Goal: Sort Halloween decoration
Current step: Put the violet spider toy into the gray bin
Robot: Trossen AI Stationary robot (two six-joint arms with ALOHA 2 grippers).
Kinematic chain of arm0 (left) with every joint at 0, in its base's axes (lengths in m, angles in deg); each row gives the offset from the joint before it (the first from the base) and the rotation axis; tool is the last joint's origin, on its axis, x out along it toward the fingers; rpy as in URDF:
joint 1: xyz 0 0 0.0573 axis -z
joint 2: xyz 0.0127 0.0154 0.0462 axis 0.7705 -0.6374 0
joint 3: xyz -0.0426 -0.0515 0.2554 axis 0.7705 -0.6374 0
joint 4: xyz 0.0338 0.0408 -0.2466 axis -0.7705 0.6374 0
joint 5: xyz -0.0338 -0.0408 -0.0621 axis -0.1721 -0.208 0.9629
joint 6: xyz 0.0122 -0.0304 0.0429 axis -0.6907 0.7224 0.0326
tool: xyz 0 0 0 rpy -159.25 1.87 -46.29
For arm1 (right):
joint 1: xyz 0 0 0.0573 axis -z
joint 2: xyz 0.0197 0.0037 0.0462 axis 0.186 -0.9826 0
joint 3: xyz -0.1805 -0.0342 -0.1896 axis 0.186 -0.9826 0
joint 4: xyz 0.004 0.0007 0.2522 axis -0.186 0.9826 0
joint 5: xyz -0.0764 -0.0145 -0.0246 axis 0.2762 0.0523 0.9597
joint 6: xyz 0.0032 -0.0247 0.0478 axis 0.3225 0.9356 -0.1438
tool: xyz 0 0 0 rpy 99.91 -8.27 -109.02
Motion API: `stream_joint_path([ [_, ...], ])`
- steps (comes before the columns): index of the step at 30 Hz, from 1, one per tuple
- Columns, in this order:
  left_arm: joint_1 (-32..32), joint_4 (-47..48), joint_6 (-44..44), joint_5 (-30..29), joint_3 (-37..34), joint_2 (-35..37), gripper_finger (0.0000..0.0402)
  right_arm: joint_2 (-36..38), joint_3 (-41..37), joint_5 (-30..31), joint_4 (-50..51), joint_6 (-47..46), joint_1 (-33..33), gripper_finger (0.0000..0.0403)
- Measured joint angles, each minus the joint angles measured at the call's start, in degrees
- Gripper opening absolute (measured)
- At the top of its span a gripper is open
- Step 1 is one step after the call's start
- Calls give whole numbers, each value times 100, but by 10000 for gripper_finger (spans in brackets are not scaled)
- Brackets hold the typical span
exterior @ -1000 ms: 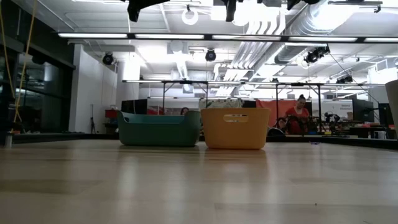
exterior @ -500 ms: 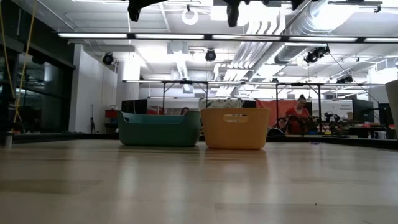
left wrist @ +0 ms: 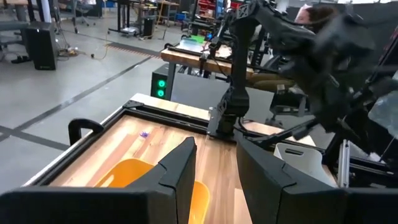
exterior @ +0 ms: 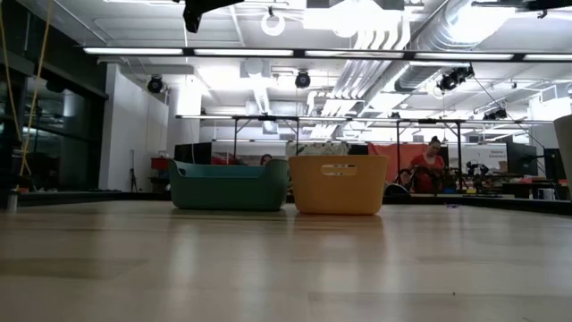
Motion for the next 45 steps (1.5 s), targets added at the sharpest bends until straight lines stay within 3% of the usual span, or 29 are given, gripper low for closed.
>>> stream_joint_path([
  [7, 0, 10, 82, -13, 0, 0, 108, -155, -559, 2153, 49, -3649, -1789, 0],
  [13, 0, 10, 82, -13, 0, 2, 108, -415, -1270, 2528, 234, -6116, -2276, 0],
  [17, 0, 12, 82, -13, 0, 0, 108, -576, -1334, 2208, 726, -6256, -2208, 0],
  [26, 0, 21, 83, -14, -2, 0, 108, -580, -625, 2241, 2747, -6241, -2041, 0],
  [35, 0, 25, 78, -13, -2, 1, 108, -580, -603, 2299, 2779, -6185, -2043, 2],
  [39, 1, 29, 78, -14, -2, 1, 108, -579, -603, 2310, 2699, -6110, -2044, 31],
  [45, 0, 58, 73, -13, -2, 0, 108, -463, -601, 2215, 2527, -5579, -2043, 116],
])
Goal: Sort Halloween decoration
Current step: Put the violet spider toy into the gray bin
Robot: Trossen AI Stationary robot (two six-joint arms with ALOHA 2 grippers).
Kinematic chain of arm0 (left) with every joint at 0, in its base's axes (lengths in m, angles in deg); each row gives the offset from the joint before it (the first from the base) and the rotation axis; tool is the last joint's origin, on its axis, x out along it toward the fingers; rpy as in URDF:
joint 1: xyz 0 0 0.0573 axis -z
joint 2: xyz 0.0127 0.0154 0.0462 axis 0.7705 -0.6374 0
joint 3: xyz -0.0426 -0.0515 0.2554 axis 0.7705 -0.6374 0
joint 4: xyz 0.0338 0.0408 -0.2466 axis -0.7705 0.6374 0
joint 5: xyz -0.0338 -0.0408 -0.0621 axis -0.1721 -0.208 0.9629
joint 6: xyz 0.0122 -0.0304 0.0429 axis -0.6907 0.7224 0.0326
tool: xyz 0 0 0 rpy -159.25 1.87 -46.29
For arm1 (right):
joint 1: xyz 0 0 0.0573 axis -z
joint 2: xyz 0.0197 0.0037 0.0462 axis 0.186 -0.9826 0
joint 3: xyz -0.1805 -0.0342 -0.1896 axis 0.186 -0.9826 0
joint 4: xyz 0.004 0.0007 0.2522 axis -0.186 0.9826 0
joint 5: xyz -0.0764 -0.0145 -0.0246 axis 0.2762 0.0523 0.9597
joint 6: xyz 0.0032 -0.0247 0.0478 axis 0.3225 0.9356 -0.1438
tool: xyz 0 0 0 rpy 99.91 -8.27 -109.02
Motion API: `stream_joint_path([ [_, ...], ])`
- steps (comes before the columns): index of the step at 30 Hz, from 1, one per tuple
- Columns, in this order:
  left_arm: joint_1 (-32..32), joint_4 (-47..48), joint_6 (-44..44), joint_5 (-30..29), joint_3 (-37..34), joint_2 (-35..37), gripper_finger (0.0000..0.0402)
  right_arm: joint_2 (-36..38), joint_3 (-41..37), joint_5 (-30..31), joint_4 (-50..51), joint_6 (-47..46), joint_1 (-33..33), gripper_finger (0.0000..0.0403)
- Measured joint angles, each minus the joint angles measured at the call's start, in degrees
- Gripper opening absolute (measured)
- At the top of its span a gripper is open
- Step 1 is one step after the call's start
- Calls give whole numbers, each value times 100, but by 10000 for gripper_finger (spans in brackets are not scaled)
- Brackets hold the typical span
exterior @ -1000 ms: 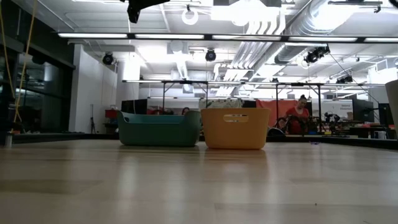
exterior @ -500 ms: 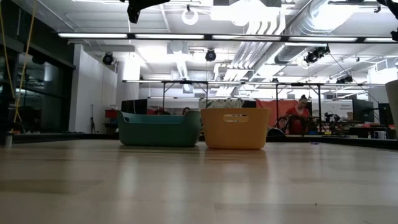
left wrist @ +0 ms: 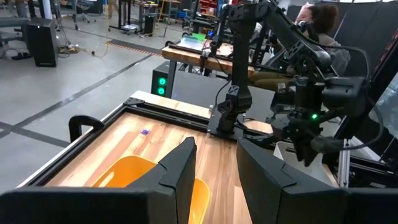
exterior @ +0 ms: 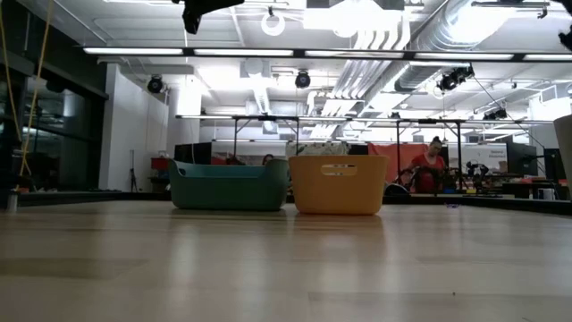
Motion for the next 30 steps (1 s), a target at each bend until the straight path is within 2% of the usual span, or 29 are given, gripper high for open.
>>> stream_joint_path([
  [3, 1, 57, -5, -2, 0, 1, 108, 232, 0, 354, -526, 516, 3, 150],
  [6, 0, 168, -133, -2, 0, 0, 108, 518, 0, 1314, -1303, 1360, 143, 168],
  [9, 2, 184, -142, -2, 0, 1, 108, 777, 9, 2338, -2095, 2712, 534, 171],
  [12, 0, 170, -157, -2, 0, 0, 108, 934, 9, 2742, -2769, 4230, 1219, 171],
  [17, 0, 111, -180, -72, 0, 0, 108, 928, 9, 2444, -3949, 6214, 2630, 171],
  [22, 4, 90, 209, -25, 0, 0, 108, 652, 9, 1858, -5395, 7646, 3744, 172],
  [26, 4, 68, 459, 212, 0, 0, 108, 355, 9, 1344, -6377, 8461, 4185, 172],
  [30, 4, 55, 464, 361, 0, 0, 108, 130, 7, 1187, -6968, 8803, 4337, 172],
])
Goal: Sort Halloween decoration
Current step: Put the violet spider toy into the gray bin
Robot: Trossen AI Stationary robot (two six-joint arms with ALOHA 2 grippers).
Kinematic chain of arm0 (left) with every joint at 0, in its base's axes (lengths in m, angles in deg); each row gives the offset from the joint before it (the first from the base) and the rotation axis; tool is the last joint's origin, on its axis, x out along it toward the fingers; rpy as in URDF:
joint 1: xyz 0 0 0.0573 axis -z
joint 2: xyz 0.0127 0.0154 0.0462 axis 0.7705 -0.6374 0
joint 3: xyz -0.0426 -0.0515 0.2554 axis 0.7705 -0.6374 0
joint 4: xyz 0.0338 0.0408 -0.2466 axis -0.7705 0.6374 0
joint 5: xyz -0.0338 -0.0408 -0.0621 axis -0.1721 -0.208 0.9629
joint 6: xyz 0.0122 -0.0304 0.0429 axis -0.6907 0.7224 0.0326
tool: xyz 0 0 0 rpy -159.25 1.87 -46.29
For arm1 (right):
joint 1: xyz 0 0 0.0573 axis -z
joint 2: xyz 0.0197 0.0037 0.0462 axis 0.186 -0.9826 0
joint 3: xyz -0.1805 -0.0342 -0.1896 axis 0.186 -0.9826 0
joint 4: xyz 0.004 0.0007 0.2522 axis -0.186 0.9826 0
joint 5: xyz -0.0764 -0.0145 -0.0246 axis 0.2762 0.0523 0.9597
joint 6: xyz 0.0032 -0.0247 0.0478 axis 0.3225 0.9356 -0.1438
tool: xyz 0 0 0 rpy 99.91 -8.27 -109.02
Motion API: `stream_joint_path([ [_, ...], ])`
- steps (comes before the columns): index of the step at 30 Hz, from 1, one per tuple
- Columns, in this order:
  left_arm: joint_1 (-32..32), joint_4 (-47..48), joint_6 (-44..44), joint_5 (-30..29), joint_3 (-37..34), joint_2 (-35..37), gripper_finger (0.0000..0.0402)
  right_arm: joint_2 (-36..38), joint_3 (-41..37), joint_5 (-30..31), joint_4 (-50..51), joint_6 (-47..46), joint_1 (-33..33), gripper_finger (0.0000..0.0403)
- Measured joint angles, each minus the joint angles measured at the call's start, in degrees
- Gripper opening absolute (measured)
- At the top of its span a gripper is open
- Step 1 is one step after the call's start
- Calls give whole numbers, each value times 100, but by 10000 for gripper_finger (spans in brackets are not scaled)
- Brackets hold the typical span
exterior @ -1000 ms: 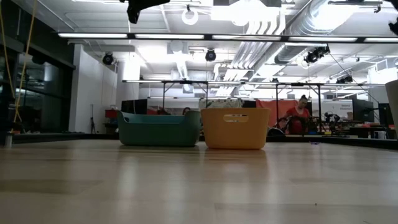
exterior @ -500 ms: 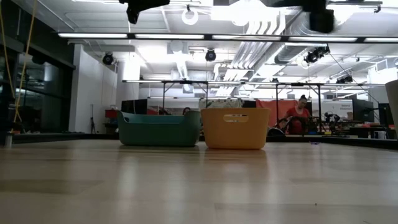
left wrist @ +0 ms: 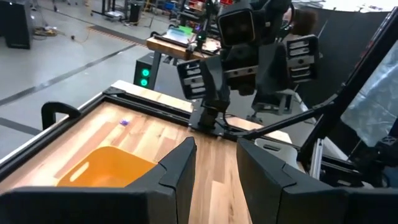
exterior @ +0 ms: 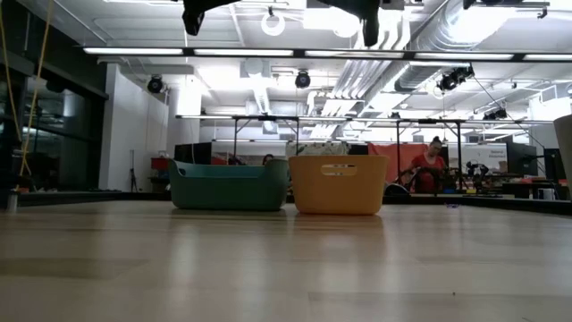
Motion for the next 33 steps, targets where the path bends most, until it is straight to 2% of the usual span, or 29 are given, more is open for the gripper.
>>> stream_joint_path([
  [9, -2, -201, -5, -30, 0, 0, 108, -280, 0, -19, -535, 145, 162, 172],
  [20, -2, -212, 1, -18, 0, 0, 108, -295, 0, -20, -710, 249, 324, 171],
  [28, 0, -292, 479, 752, 0, 0, 108, -295, -1, -481, -946, 1036, 378, 171],
  [33, -5, -391, 592, 697, 0, -2, 108, -295, -2, -490, -937, 1247, 382, 171],
])
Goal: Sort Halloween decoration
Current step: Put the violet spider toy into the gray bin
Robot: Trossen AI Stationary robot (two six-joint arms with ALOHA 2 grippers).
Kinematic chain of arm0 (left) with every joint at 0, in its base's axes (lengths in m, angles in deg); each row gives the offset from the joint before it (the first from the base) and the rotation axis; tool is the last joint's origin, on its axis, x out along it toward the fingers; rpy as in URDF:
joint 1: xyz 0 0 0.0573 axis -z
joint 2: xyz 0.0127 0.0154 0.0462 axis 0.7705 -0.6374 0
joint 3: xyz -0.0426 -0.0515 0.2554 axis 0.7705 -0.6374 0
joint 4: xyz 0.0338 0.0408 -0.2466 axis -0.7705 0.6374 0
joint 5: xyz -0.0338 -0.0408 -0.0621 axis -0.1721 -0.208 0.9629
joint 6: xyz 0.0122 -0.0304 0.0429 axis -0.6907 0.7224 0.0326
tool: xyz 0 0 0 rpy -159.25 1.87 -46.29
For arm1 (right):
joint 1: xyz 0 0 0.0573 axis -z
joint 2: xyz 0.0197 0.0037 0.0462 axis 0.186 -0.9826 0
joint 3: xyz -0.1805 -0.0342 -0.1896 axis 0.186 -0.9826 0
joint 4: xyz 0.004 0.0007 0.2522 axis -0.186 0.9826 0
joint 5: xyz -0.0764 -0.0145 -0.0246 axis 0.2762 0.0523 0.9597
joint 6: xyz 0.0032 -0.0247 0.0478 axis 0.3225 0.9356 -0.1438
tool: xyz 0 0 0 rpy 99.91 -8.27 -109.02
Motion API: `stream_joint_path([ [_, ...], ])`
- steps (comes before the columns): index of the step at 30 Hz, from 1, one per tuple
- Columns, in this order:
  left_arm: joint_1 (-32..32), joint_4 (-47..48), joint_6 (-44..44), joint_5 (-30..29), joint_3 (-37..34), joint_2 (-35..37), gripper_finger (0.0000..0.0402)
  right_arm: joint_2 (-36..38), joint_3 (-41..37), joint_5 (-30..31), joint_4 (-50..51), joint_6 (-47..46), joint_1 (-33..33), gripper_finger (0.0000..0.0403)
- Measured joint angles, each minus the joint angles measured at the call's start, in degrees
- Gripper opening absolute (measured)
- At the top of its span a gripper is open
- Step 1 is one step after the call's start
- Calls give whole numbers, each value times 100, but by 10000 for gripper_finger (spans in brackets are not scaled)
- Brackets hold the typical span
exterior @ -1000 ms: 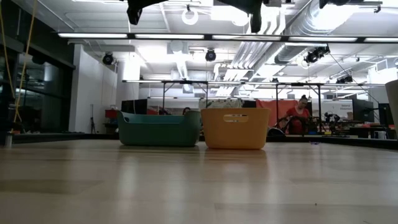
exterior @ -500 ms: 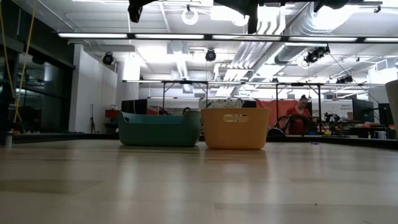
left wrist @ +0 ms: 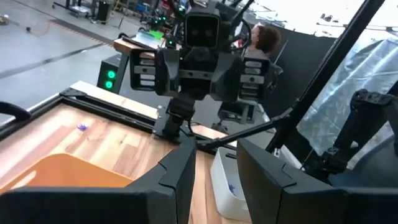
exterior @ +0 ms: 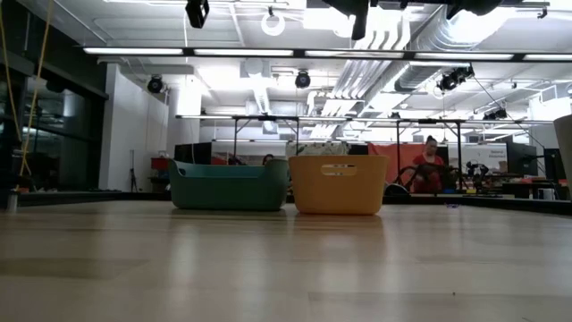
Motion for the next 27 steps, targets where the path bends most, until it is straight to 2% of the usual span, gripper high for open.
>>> stream_joint_path([
  [9, 3, -28, 16, -17, 0, 0, 108, 5, 0, 63, 251, -201, 45, 171],
  [13, 3, -28, 19, -17, 0, 0, 108, 136, 0, 90, 917, -675, 252, 171],
  [15, 3, -28, 26, -18, 0, 0, 108, 262, 0, 313, 1538, -813, 430, 171],
  [17, 1, -24, 26, -19, 0, 0, 108, 433, 35, 1005, 2444, -1265, 683, 171],
  [20, 1, -24, 26, -19, 0, 0, 108, 544, 398, 2018, 4455, -2391, 1258, 171],
  [23, 1, -22, 26, -21, 0, 0, 108, 422, 801, 2107, 6234, -2657, 2021, 171],
  [27, 1, -21, 104, -33, 0, -2, 108, 4, 868, 2090, 7556, -2596, 2977, 171],
])
